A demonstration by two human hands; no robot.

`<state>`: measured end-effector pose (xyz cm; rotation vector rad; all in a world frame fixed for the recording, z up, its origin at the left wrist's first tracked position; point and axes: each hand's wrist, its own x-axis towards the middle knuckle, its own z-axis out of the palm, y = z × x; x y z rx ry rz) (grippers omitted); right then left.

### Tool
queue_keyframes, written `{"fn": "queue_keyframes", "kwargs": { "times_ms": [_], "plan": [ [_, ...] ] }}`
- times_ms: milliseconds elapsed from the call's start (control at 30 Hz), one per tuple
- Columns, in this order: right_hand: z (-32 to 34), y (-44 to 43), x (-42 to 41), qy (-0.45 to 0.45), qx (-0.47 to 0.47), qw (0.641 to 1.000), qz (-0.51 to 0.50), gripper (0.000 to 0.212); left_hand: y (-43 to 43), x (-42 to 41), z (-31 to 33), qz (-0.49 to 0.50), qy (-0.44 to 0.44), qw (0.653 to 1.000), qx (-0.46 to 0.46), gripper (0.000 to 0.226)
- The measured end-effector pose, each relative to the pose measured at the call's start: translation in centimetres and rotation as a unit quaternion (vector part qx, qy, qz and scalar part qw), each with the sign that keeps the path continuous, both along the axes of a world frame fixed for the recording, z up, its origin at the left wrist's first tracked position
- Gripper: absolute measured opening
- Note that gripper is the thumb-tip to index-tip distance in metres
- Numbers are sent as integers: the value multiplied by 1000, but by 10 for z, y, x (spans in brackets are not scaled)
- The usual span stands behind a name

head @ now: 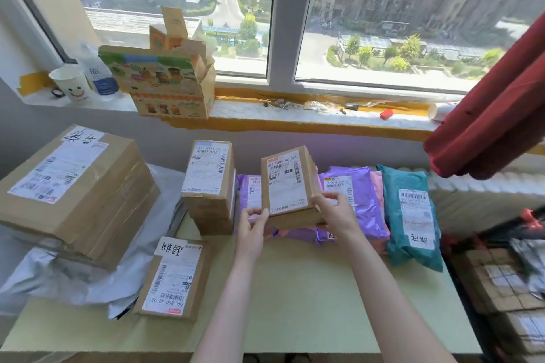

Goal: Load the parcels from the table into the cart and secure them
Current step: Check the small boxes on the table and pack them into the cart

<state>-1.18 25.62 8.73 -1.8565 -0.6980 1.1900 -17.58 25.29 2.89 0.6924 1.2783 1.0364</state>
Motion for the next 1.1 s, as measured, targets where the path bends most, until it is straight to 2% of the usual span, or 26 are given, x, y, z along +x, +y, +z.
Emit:
{"fn": "queue_keyframes", "kwargs": {
  "times_ms": [67, 200, 300, 400, 500, 700, 900, 1100],
  "plan": [
    [0, -11, 7, 27, 15, 999, -19, 14, 0, 1, 6, -30, -39, 999, 12, 9],
    [4, -32, 15, 65, 43, 996, -46, 9, -2, 1, 17, -96, -98, 991, 5, 11],
    [12, -50, 19, 99, 77, 990, -63, 21, -3, 3, 26, -148, -134, 980, 4, 13],
    [18, -68, 24, 121, 95, 985, -72, 52, -6, 8, 37, -190, -161, 968, 18, 41],
    [22, -87, 37, 136, 112, 981, -85, 63, -10, 17, 47, -232, -158, 959, 32, 56],
    [30, -130, 76, 160, 149, 969, -118, 60, -24, 55, 65, -297, -138, 943, 58, 67],
    [37, -181, 128, 156, 175, 961, -149, 48, -48, 111, 79, -353, -110, 926, 74, 58],
    [45, -246, 193, 123, 186, 960, -171, 50, -90, 186, 92, -402, -89, 906, 93, 56]
  ]
}}
